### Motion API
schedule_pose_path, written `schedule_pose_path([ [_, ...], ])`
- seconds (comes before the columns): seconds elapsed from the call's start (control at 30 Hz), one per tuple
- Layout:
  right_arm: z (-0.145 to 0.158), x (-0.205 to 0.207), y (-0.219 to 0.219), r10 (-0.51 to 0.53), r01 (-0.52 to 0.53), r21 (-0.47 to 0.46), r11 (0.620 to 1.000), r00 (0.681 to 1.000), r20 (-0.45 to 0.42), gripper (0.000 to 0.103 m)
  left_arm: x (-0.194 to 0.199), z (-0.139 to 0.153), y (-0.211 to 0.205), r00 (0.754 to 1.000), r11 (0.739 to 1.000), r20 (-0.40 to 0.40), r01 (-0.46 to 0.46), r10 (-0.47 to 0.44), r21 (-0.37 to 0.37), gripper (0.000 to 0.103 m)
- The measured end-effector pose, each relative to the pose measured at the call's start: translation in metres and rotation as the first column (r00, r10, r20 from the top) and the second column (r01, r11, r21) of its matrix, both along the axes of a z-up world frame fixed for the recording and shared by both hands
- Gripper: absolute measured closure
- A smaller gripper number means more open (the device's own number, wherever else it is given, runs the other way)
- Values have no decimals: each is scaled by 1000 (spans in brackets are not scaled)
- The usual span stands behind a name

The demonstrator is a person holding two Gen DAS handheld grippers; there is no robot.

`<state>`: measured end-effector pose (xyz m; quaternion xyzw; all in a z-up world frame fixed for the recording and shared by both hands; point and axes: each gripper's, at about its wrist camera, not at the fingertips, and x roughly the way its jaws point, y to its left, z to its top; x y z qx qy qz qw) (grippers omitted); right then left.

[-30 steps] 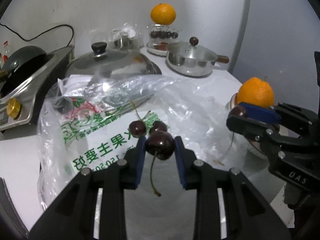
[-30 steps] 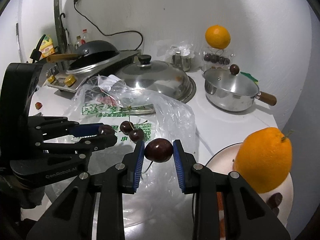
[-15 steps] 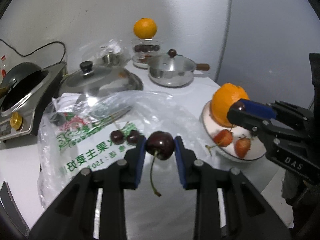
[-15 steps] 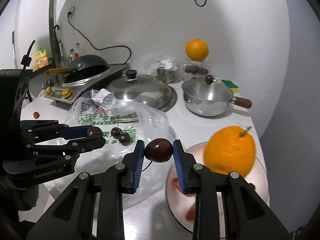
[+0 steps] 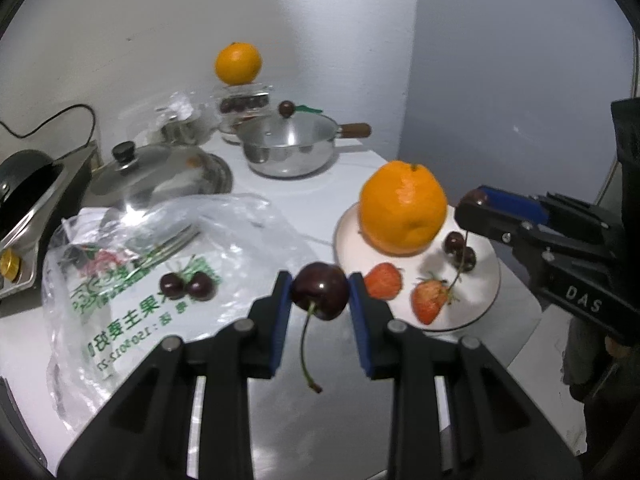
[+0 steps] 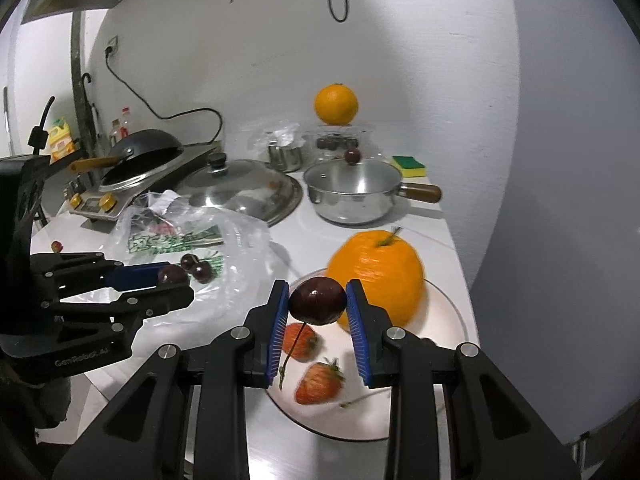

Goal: Organize fruits
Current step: 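Carry the two dark cherries in both grippers over to the white plate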

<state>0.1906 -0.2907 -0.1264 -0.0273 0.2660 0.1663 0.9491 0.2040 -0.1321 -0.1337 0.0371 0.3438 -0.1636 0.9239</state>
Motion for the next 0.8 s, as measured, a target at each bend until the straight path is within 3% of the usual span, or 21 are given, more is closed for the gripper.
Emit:
schedule_pose_path([
  [0.4, -16, -1, -40, -49, 49, -3, 999, 998, -37, 72, 5, -13, -46, 997, 997, -34, 71, -71, 9, 74],
  [0.8, -37, 11, -52, -45, 46, 17, 999, 995, -86, 72, 15, -36, -72, 991, 994, -93, 101, -98, 33, 74],
])
